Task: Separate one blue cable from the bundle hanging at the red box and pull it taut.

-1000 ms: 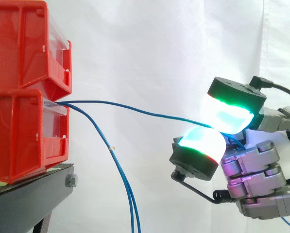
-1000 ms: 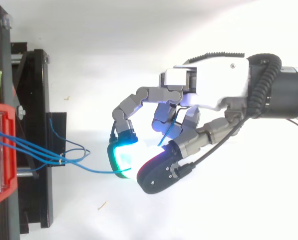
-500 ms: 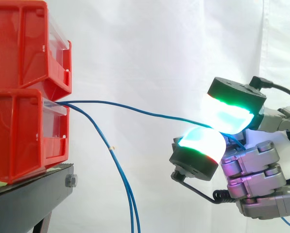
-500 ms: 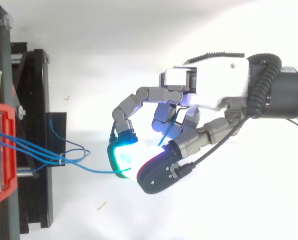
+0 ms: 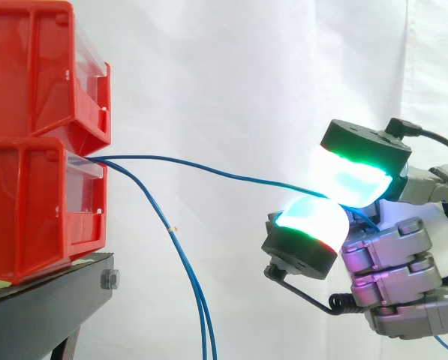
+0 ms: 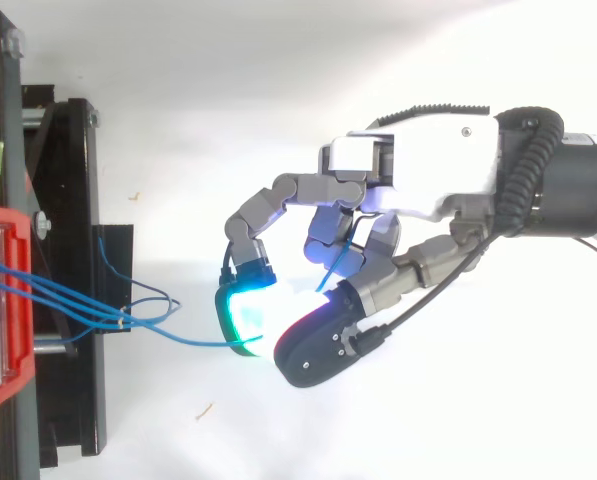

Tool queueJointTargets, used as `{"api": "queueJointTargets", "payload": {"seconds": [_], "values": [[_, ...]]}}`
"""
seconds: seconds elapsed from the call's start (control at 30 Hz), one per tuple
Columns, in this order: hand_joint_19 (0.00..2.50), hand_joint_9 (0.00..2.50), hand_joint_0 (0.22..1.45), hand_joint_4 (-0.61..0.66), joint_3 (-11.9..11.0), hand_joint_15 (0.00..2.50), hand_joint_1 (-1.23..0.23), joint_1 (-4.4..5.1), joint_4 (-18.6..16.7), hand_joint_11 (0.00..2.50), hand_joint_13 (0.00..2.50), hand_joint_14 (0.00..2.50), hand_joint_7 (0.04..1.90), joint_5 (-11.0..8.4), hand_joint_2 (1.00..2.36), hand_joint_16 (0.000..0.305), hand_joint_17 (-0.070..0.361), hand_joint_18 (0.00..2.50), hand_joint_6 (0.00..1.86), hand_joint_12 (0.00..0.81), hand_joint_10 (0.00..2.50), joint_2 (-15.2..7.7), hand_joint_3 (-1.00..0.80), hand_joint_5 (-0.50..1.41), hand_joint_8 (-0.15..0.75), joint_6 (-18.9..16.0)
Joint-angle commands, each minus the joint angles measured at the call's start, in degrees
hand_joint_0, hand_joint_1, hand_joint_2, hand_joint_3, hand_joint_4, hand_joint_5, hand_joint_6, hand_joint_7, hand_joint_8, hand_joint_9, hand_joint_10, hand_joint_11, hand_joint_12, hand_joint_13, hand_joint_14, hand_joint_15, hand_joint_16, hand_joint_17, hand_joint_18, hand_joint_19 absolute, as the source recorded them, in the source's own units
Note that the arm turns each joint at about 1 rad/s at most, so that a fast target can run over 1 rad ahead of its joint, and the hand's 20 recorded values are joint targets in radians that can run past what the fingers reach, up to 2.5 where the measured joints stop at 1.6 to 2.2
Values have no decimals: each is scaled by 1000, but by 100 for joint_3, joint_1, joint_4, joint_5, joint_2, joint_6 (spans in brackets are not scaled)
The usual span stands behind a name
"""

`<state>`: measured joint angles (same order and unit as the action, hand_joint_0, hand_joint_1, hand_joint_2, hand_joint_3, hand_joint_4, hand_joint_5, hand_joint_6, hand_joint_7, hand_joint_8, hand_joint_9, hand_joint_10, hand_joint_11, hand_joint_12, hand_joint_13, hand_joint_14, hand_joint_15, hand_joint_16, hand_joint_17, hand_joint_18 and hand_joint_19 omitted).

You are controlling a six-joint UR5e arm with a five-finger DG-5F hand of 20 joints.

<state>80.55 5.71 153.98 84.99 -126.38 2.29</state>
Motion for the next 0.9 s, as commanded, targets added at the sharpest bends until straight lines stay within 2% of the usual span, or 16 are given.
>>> {"api": "queueJointTargets", "payload": {"seconds": [0.0,0.87], "values": [[1256,1212,639,-101,-4,1704,-732,0,0,1713,1187,2008,1168,0,1018,49,111,1479,879,361,1963,-1,-70,-159,312,0],[1253,1217,640,-100,5,1685,-734,0,0,1752,1190,2003,1177,0,1018,50,112,1471,877,361,1943,-1,-73,-159,313,0]]}}
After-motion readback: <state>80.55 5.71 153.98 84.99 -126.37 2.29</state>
